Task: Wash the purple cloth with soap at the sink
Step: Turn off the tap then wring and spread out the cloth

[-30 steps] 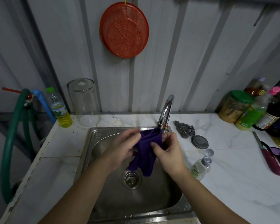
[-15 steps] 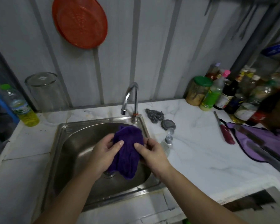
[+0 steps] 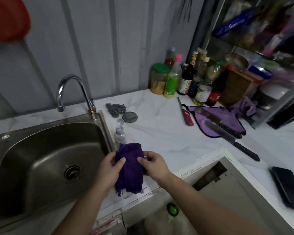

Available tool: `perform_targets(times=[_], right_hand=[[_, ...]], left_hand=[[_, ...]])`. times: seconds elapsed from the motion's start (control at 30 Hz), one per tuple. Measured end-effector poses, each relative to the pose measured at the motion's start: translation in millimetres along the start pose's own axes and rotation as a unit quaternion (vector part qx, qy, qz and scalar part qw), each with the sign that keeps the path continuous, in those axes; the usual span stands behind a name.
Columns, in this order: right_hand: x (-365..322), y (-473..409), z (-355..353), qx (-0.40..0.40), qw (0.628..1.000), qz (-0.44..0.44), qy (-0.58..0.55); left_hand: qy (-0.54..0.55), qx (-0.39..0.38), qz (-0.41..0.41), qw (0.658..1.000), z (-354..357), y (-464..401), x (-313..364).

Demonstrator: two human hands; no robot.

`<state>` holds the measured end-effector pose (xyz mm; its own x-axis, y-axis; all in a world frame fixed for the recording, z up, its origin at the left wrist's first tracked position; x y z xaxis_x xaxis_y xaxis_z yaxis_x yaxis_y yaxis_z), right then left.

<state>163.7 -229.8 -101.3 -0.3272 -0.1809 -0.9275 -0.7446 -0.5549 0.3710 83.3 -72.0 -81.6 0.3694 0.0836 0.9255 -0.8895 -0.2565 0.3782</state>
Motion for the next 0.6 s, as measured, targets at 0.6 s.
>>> perform_targets(times=[0.6], right_hand=[[38,-46,-60,0.004,0.905,0.130,0.404]], left_hand=[[-0.284,0.123,-0.095,0.946,50,-27,-33]])
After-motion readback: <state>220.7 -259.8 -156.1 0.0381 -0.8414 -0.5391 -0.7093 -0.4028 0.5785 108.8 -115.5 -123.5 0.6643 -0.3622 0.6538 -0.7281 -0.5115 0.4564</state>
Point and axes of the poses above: each hand's wrist, its own y-axis away from the middle knuckle, its own z-axis out of the palm, x = y × z, the point moved 8 cm from there along -y, towards the middle knuckle, and after that the axes turned 11 degrees about -x, right-handed, at the moved point
